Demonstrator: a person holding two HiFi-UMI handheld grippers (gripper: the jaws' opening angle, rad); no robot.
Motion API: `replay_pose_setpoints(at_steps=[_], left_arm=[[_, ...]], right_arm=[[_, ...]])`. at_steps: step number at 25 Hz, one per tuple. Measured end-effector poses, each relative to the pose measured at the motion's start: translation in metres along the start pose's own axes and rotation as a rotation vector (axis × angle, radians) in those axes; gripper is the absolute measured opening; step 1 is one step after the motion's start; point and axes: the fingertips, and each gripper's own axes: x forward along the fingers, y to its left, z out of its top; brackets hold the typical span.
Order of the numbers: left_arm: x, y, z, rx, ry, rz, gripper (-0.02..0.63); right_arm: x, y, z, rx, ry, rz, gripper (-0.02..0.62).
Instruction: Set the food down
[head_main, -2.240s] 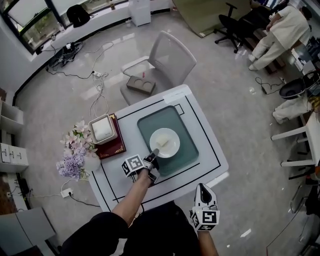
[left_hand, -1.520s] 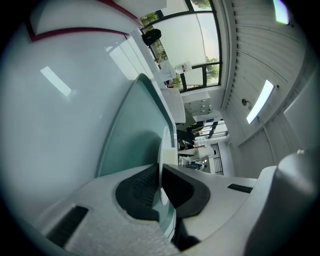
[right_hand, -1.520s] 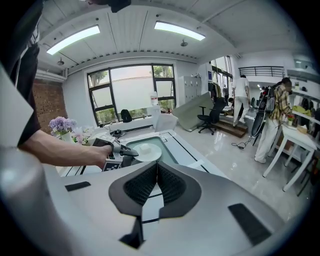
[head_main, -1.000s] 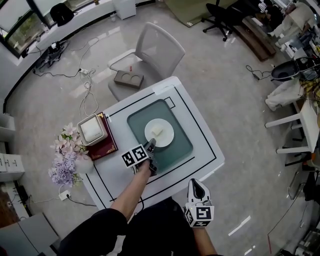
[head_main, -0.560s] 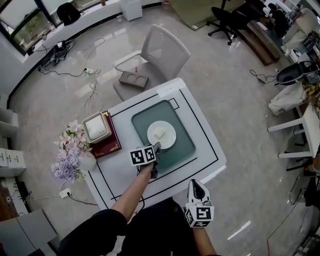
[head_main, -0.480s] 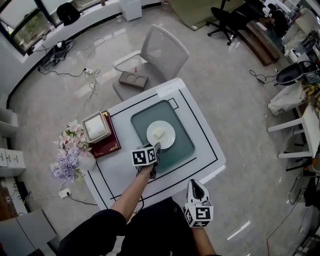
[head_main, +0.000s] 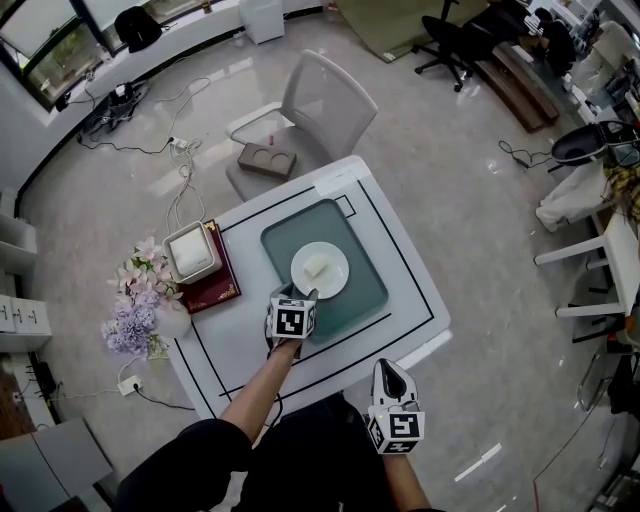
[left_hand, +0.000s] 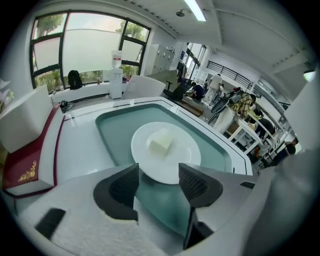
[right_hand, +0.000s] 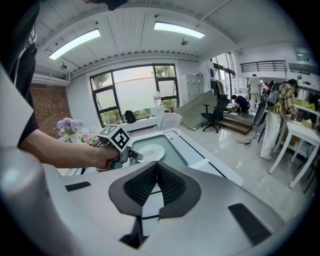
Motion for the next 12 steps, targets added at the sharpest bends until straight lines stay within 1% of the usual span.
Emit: replay_pose_setpoints(at_steps=[3, 7, 12], left_arm=[[-0.005, -0.002, 0.001, 0.008, -0.011, 0.002, 0.235], [-0.022, -0.005, 0.005, 0.042, -0.061, 0.009, 0.235], [-0.059, -0.022, 0.011, 0.107, -0.167, -0.066, 0.233]], right_arm=[[-0.001, 0.002, 0.001, -0.003, -0.002, 0.008, 0.009], [0.002, 0.007, 0.006, -0.021, -0.014, 0.033, 0.009], [0.009, 0.023, 0.019, -0.049, -0.047, 0.083, 0.009]])
